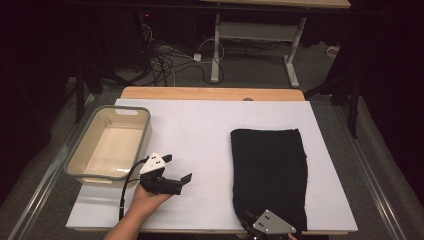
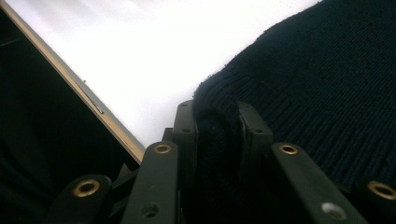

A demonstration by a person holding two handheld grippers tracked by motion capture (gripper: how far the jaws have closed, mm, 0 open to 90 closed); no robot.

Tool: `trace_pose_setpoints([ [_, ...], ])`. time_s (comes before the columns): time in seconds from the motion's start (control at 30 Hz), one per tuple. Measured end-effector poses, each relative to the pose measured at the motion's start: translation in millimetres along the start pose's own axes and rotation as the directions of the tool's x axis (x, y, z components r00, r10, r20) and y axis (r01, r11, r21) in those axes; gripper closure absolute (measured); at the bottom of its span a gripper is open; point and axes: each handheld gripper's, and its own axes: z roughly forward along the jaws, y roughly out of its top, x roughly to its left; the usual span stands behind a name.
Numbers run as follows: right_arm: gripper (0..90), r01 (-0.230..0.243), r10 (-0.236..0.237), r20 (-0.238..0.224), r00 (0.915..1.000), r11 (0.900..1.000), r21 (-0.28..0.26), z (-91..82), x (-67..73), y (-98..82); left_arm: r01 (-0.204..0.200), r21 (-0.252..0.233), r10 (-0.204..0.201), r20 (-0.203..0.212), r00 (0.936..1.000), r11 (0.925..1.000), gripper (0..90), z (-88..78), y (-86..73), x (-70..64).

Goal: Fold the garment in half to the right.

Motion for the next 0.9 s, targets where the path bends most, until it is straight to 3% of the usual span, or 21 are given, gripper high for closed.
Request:
trace_pose_setpoints([
  [0.23, 73.3, -0.016, 0.016, -0.011, 0.9998, 1.0, -0.008, -0.3, -1.5, -1.2, -0.012, 0.03, 0.012, 0.02, 0.9997, 0.9995, 0.0, 33.7, 19.1, -9.3],
  [0.33, 73.2, -0.018, 0.017, -0.017, 0.9997, 1.0, -0.01, -0.3, -2.6, -1.6, 0.008, 0.03, -0.009, 0.032, 0.9995, 0.9995, 0.0, 49.4, 26.9, -11.2],
  [0.9, 72.7, -0.024, 0.024, -0.02, 0.9995, 1.0, -0.015, -0.4, -3.0, -2.3, 0.025, 0.099, -0.029, 0.043, 0.9987, 0.9948, 0.1, 127.2, 73.9, -17.1],
])
